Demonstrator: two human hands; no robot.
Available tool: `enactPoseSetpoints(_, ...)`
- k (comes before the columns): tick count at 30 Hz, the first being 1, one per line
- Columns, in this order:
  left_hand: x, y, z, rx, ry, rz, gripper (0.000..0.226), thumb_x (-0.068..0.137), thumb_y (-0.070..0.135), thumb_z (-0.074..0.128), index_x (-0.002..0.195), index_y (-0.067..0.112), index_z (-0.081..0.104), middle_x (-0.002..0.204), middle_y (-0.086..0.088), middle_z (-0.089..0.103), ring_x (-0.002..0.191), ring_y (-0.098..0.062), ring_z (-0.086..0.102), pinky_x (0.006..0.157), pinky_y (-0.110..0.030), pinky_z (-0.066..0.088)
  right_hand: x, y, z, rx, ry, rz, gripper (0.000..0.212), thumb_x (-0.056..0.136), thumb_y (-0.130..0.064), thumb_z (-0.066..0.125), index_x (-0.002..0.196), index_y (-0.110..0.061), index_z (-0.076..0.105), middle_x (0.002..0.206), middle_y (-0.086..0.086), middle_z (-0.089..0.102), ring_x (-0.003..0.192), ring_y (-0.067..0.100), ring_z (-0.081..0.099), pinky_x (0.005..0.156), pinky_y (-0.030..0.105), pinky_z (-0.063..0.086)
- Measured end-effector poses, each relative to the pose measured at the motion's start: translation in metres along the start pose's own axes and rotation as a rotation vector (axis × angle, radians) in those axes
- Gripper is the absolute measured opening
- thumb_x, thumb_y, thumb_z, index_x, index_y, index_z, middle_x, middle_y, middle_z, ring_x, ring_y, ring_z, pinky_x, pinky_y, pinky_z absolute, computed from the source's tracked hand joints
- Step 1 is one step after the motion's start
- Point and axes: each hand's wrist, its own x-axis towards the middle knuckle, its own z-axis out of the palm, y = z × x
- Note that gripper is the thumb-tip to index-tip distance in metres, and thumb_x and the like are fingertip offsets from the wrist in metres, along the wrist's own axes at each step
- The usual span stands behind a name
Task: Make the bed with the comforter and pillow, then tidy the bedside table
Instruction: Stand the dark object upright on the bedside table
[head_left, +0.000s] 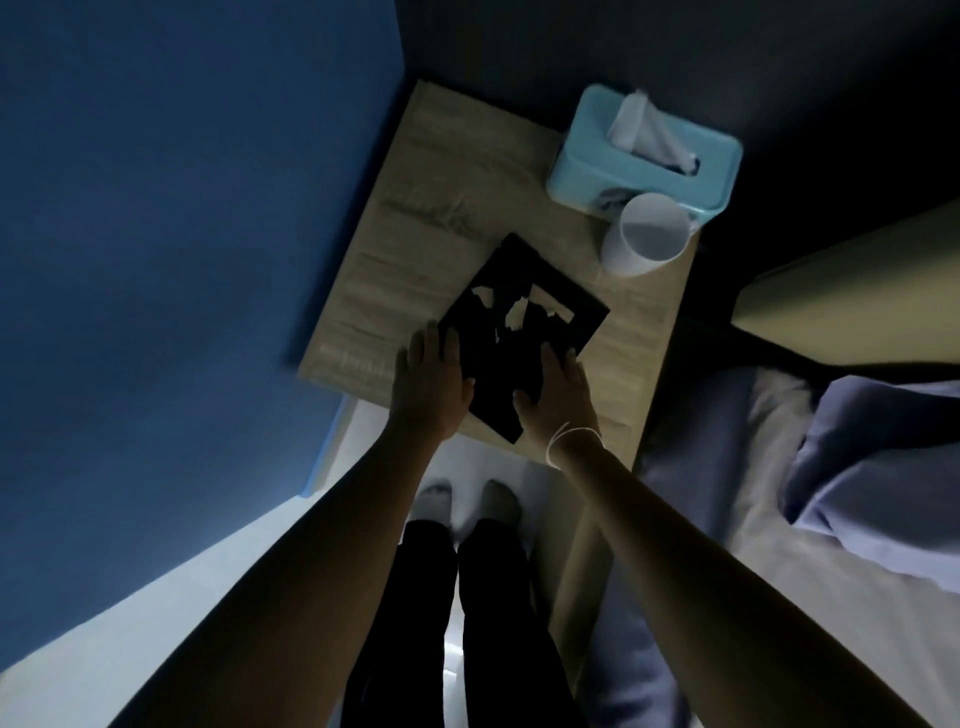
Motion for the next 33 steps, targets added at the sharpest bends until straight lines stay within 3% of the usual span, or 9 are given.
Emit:
enactPoseSetpoints(4,0.010,-0.006,0.028,-0.061,0.061,-0.042,0.074,0.093,0.038,0.051,0.148,0.003,0.016,0.153,-0.024,0.022,0.141,-0.037,0.023,0.114,-0.049,0.027,0.008,-0.001,0.025,0.114,0.057,0.053,0.080,0.092,-0.031,0.055,0.153,-0.013,0.006,0.159,0.018,-0.005,0.148,0.033,0.005,0.120,0.042,0.019)
enactPoseSetpoints(8,0.009,-0.007,0.036,-0.028,0.080,-0.040,0.085,0.085,0.045,0.061,0.147,0.002,0.021,0.148,-0.028,0.028,0.137,-0.042,0.028,0.109,-0.051,0.033,-0.001,-0.009,0.036,0.248,0.134,0.140,0.073,0.092,-0.018,0.054,0.152,-0.009,0.013,0.158,0.023,-0.006,0.146,0.036,0.010,0.117,0.035,0.018)
enactPoseSetpoints(12,0.008,-0.004,0.034,0.001,0.078,-0.030,0.101,0.069,0.064,0.068,0.145,0.012,0.027,0.142,-0.028,0.035,0.128,-0.044,0.038,0.103,-0.054,0.035,-0.004,-0.016,0.032,0.387,0.261,0.113,0.064,0.083,-0.014,0.054,0.144,-0.008,0.037,0.150,0.021,0.032,0.135,0.038,0.038,0.112,0.044,0.034)
enactPoseSetpoints(15,0.006,-0.003,0.024,-0.024,0.072,-0.034,0.104,0.062,0.070,0.069,0.146,0.025,0.027,0.142,-0.024,0.033,0.126,-0.043,0.036,0.102,-0.055,0.030,-0.003,-0.020,0.017,0.473,0.307,0.151,0.058,0.080,-0.016,0.052,0.137,-0.013,0.048,0.137,0.012,0.050,0.122,0.034,0.050,0.101,0.030,0.037)
enactPoseSetpoints(18,0.003,-0.005,0.012,-0.028,0.072,0.043,0.099,0.060,0.070,0.070,0.144,0.034,0.031,0.147,-0.021,0.026,0.128,-0.042,0.028,0.102,-0.055,0.028,-0.001,-0.018,-0.003,0.509,0.333,0.202,0.047,0.084,-0.016,0.054,0.131,-0.012,0.054,0.127,0.014,0.057,0.116,0.034,0.053,0.089,0.026,0.035)
enactPoseSetpoints(24,-0.007,-0.002,-0.020,0.033,0.008,0.243,0.080,0.069,0.065,0.067,0.140,0.039,0.041,0.157,-0.017,0.014,0.127,-0.046,0.025,0.097,-0.057,0.031,-0.002,-0.018,-0.033,0.489,0.276,0.262,0.040,0.089,-0.018,0.054,0.128,-0.009,0.057,0.122,0.019,0.057,0.114,0.038,0.052,0.091,0.033,0.038)
enactPoseSetpoints(29,-0.016,0.002,-0.036,0.284,0.098,0.326,0.065,0.074,0.037,0.073,0.134,0.032,0.051,0.141,-0.019,0.047,0.107,-0.048,0.052,0.074,-0.054,0.049,-0.003,-0.020,-0.056,0.480,0.169,0.290,0.038,0.089,-0.027,0.054,0.123,-0.011,0.061,0.120,0.016,0.059,0.114,0.035,0.053,0.090,0.029,0.039)
enactPoseSetpoints(31,-0.019,0.005,-0.044,0.361,0.143,0.350,0.064,0.071,0.037,0.072,0.132,0.031,0.053,0.136,-0.015,0.053,0.106,-0.045,0.056,0.076,-0.052,0.049,-0.004,-0.021,-0.060,0.386,0.105,0.261,0.033,0.088,-0.029,0.053,0.112,-0.011,0.065,0.114,0.018,0.061,0.109,0.038,0.055,0.093,0.035,0.042)
enactPoseSetpoints(33,-0.020,0.005,-0.049,0.415,0.160,0.418,0.070,0.066,0.035,0.079,0.131,0.029,0.055,0.133,-0.013,0.057,0.115,-0.043,0.055,0.088,-0.058,0.045,-0.004,-0.022,-0.058,0.283,0.024,0.248,0.036,0.086,-0.035,0.052,0.111,-0.012,0.065,0.113,0.017,0.063,0.109,0.038,0.056,0.094,0.039,0.044)
